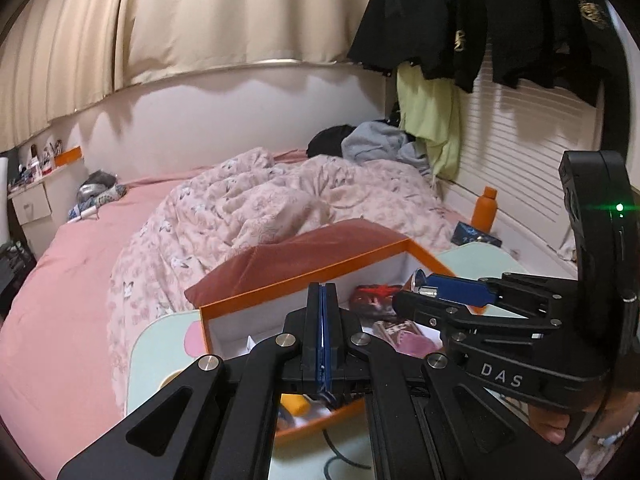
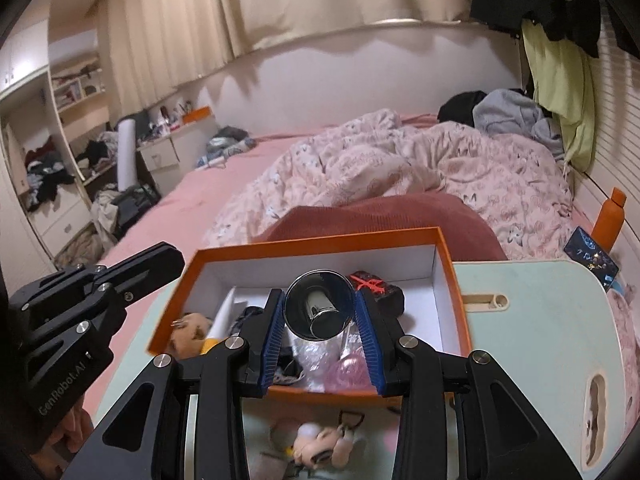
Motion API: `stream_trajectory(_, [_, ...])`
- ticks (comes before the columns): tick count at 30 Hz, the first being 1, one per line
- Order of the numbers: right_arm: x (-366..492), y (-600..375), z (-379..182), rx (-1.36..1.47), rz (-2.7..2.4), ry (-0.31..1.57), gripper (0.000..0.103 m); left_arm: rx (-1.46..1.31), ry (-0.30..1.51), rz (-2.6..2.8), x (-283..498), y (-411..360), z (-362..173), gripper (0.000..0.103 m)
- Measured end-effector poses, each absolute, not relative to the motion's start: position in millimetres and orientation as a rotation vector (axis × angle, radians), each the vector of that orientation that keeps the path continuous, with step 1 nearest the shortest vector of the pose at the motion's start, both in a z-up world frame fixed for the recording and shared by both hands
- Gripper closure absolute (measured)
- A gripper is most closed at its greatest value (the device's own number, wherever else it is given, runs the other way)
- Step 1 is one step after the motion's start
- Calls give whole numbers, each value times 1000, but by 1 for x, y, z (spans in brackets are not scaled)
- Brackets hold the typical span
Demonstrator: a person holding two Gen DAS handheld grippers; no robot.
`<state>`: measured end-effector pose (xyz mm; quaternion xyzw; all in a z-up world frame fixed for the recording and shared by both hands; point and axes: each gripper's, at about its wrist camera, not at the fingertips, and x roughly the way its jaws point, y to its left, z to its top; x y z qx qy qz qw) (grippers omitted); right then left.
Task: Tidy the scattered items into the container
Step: 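Drop the bag into the box with left tool while right tool drops the cup, then withdraw both tools and grasp the cartoon figurine with the right tool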
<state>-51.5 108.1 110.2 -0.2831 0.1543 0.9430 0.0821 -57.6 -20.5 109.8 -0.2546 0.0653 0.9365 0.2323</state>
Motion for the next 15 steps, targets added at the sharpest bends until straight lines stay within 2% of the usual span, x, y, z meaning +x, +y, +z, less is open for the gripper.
stream_trajectory(1, [-53,109,108,-854,2807,465,63,-714,168,2578,-60,-21,107,93])
stream_trajectory(2, [-52,112,106,-848,2798,478,57,-726,152,2588,-61,-23,103,88])
stream_trajectory(3, [-49,113,106,-832,2796,490,49,-731,136,2594,-61,-25,101,77])
stream_trajectory(6, [-32,114,109,-753,2792,497,37,-709,82,2615,-53,-34,97,35])
stream_trajectory(7, [-26,113,111,-729,2793,494,36,-694,60,2623,-49,-38,98,30])
stream_trajectory(9, [-13,111,113,-703,2801,485,33,-689,16,2628,-43,-46,98,30])
stream_trajectory(15, [29,99,105,-703,2812,489,33,-653,-33,2631,-11,-62,100,30])
